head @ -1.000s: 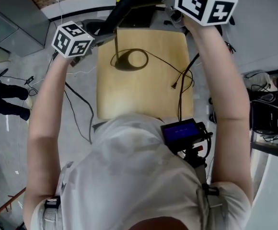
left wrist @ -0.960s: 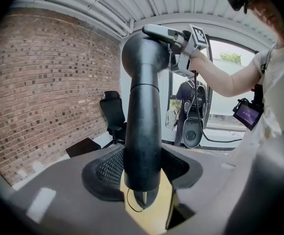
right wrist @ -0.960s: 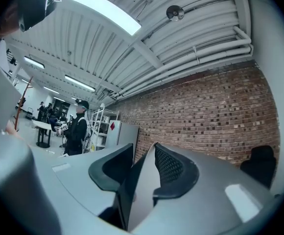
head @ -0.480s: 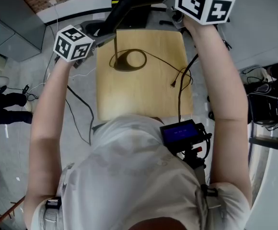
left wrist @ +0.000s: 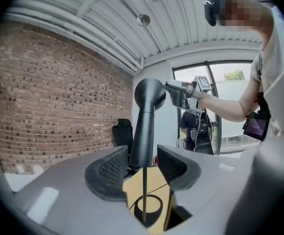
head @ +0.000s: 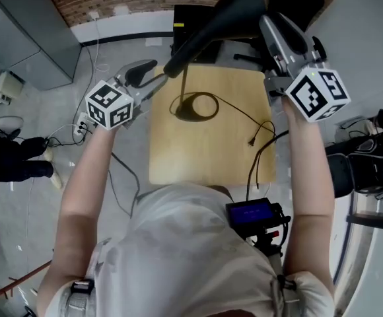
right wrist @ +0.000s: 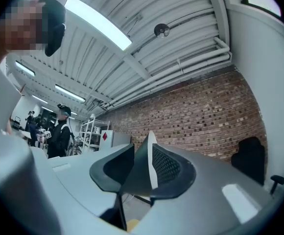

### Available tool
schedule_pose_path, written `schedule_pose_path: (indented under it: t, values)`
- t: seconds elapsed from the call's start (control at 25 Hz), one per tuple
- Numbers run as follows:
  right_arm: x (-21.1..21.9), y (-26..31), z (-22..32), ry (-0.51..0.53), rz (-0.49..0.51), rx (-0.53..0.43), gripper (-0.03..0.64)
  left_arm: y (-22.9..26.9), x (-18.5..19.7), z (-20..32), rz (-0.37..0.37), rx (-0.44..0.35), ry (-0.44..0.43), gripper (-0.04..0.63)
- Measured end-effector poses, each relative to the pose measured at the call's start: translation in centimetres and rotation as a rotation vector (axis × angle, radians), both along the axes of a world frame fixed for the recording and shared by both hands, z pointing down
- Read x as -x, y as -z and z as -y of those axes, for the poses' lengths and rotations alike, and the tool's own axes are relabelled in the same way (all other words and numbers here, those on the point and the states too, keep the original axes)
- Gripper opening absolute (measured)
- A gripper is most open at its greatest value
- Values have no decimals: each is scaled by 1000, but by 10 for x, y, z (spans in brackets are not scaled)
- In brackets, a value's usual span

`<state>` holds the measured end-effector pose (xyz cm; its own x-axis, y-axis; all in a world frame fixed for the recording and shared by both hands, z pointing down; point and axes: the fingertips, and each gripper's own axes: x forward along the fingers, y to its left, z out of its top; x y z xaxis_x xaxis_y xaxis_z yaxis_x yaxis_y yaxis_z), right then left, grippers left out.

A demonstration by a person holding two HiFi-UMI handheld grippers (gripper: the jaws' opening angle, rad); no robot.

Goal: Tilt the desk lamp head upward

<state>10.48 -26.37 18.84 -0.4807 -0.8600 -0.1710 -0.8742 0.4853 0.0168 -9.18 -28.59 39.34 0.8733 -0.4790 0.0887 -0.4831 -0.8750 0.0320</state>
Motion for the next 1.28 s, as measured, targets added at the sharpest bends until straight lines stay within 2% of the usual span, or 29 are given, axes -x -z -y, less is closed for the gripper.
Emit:
schedule_pose_path:
  t: [0.16, 0.28, 0.36, 0.52, 0.68, 0.84, 1.28]
  values:
    - [2, -49, -36, 18, 5, 33, 57, -20, 19, -28, -59, 16, 49, 100]
    - [11, -104, -63, 70, 46, 102, 14, -53, 30, -54, -32, 41, 92, 23]
    - [14, -145, -79, 78, 56, 159, 14, -74, 30, -74, -21, 63, 88, 6]
    - [14, -219, -107, 80, 8, 243, 12, -96, 21, -110, -68, 119, 43, 2]
    - [14, -262, -128, 62, 63, 308, 12, -114, 14, -134, -54, 146, 3, 2]
    - [22, -279, -139, 64, 108, 335, 12, -123, 12, -145, -53, 159, -11, 2]
    - [24, -291, -153, 69, 87, 371, 14, -127, -2, -155, -75, 174, -10, 2]
